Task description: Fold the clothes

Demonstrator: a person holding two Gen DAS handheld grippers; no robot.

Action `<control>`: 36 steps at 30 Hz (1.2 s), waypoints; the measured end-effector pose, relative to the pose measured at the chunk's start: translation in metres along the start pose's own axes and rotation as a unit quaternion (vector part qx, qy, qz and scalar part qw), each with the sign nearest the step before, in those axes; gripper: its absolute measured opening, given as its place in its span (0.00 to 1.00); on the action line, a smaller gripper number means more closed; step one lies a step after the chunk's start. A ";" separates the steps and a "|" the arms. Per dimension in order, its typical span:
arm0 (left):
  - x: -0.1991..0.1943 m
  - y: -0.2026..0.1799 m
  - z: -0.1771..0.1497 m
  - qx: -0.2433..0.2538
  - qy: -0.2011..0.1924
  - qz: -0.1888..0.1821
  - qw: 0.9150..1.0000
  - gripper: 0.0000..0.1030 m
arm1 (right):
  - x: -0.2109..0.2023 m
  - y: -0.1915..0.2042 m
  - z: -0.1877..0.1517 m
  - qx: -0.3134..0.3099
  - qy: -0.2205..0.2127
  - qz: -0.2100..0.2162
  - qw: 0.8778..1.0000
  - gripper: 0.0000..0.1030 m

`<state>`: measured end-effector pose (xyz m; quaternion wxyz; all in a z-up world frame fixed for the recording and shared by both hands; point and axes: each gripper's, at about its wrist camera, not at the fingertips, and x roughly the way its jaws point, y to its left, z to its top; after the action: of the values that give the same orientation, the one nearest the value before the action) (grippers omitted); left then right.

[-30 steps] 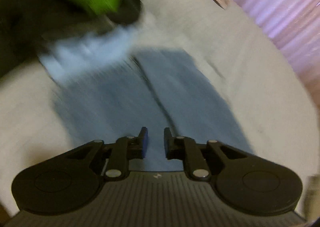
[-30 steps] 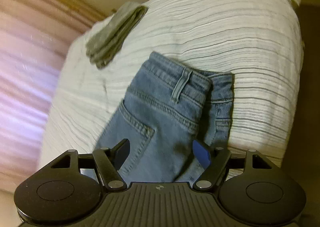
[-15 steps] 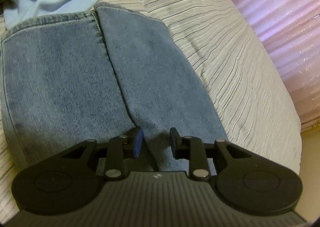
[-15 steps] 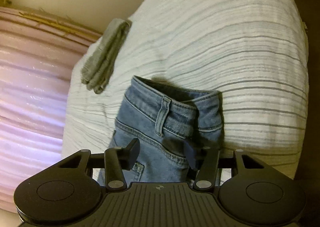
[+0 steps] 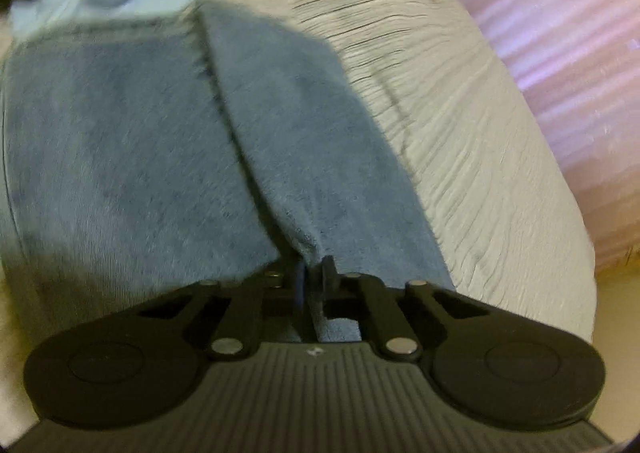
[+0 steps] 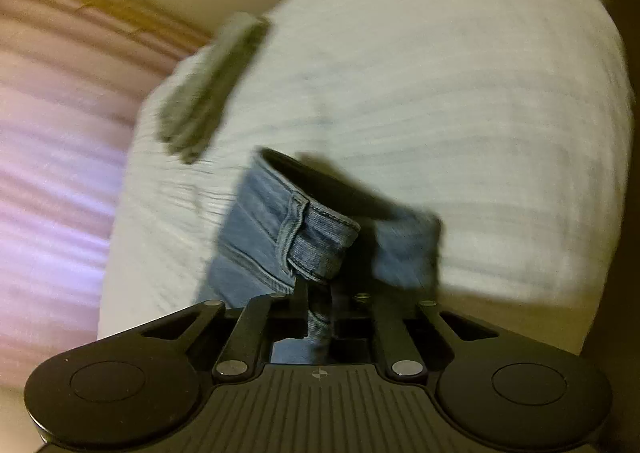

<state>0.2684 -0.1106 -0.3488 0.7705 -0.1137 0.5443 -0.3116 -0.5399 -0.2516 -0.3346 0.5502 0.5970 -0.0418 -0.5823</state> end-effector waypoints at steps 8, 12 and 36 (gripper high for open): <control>-0.079 -0.009 -0.033 0.189 -0.044 0.028 0.981 0.04 | -0.010 -0.013 0.007 -0.026 0.038 -0.048 0.998 0.06; -0.071 0.013 -0.058 0.186 -0.018 0.082 0.979 0.04 | -0.019 -0.011 0.008 -0.030 0.027 -0.029 0.999 0.06; -0.066 0.043 -0.046 0.073 -0.039 0.089 0.993 0.26 | -0.007 -0.019 0.000 -0.021 0.034 -0.093 0.995 0.06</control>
<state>0.2281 -0.0300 -0.3380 0.8222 -0.0209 0.4974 -0.2760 -0.5535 -0.2396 -0.3434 0.5074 0.6060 0.0446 -0.6110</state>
